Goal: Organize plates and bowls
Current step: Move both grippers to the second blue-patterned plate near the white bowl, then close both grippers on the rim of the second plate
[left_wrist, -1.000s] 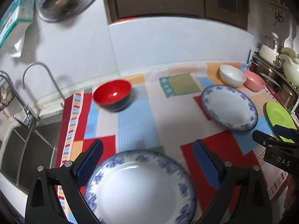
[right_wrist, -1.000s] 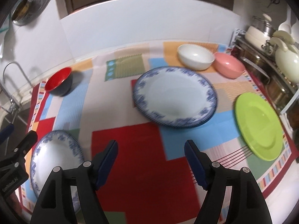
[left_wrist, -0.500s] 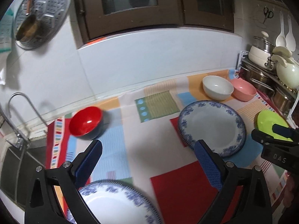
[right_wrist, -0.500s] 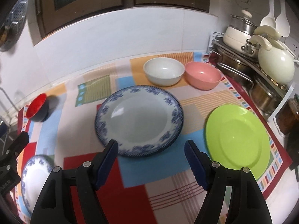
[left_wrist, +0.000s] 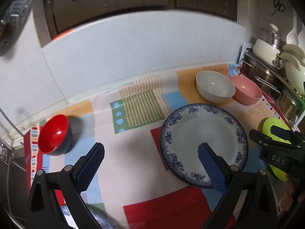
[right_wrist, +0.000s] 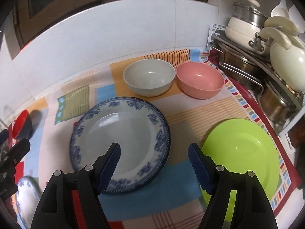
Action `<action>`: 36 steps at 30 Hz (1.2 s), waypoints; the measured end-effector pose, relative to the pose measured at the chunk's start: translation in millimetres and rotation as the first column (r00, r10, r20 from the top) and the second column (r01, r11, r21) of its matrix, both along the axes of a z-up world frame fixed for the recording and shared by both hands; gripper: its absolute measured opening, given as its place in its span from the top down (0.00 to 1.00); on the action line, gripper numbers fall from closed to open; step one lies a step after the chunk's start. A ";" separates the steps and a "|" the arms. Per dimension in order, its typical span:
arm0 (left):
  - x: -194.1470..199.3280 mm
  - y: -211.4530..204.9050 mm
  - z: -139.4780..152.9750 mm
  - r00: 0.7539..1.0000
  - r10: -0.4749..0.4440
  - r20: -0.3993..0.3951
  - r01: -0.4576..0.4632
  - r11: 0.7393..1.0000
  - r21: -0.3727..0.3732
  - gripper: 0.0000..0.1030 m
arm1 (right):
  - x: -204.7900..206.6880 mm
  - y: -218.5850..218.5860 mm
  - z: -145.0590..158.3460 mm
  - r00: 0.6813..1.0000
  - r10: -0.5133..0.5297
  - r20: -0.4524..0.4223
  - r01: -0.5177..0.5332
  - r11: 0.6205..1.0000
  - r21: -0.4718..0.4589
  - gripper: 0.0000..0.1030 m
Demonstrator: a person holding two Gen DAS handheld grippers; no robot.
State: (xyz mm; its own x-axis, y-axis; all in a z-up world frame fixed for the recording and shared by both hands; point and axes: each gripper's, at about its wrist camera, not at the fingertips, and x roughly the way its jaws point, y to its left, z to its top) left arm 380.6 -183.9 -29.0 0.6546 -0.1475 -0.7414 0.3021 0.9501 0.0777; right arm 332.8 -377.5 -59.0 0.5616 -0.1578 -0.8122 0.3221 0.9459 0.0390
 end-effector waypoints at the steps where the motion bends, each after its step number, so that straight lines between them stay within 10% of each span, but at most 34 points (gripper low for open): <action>1: 4.4 -2.6 -4.5 1.000 0.002 -0.014 -0.002 1.000 0.004 0.03 | 4.2 -3.4 -3.4 1.000 0.000 -0.003 0.000 1.000 0.004 0.28; 22: 66.5 -31.5 -79.3 0.976 0.007 -0.219 -0.002 1.000 0.023 0.21 | 55.5 -30.8 -71.5 0.992 -0.002 -0.128 0.012 0.997 0.076 0.29; 36: 74.8 -34.9 -93.7 0.958 -0.017 -0.285 0.014 1.000 -0.012 0.45 | 64.8 -34.9 -82.3 0.989 -0.004 -0.147 0.017 0.996 0.089 0.47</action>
